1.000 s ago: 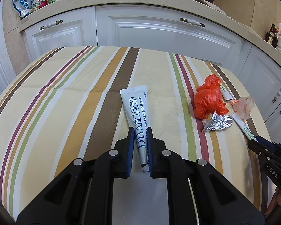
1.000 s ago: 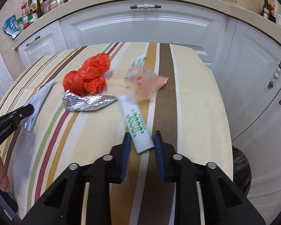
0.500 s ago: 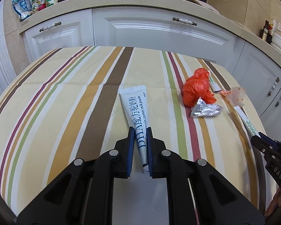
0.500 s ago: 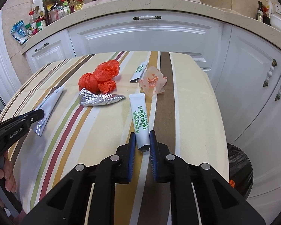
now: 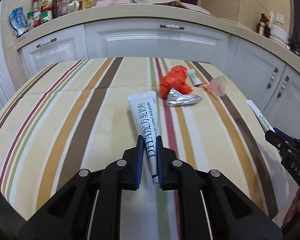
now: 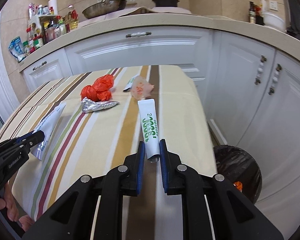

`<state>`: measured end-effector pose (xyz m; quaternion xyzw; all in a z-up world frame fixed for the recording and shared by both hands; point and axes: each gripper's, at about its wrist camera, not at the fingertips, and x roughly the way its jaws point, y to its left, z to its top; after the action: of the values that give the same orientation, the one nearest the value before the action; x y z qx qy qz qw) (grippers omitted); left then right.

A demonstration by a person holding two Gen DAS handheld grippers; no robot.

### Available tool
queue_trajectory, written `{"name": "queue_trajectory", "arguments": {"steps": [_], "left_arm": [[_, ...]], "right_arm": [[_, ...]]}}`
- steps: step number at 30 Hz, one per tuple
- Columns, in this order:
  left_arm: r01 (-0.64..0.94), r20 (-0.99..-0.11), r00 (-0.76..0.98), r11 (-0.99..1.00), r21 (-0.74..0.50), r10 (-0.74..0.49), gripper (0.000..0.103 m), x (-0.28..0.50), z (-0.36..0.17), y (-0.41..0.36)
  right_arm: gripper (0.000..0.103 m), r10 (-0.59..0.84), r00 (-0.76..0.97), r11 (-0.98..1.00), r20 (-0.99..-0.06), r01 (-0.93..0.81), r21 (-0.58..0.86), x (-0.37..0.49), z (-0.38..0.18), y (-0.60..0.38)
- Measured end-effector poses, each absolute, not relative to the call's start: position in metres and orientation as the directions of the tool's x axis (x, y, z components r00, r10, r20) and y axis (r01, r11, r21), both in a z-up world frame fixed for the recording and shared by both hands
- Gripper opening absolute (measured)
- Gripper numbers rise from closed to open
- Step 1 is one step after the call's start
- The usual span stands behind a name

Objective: Collect trash
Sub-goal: 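Carry both tubes over the black bin and open both tools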

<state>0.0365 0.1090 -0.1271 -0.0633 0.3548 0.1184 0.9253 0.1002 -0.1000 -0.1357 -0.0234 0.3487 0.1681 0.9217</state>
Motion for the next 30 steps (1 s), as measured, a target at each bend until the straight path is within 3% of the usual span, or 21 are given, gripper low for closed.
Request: {"name": "queue_trajectory", "arguments": {"steps": [14,30], "left_arm": [[-0.002,-0.589,0.808,1.000,0.004,0.003,0.012,0.034,-0.103,-0.007],[0.238,-0.588,0.789,0.971,0.025,-0.178,0.012,0.072,-0.116,-0.136]], "right_arm": [[0.016,0.151,0.798,0.988,-0.584,-0.130,0.077,0.067,-0.122,-0.188],[0.016,0.002,0.817,0.995,-0.577,0.057,0.084,0.075,-0.129,-0.274]]}}
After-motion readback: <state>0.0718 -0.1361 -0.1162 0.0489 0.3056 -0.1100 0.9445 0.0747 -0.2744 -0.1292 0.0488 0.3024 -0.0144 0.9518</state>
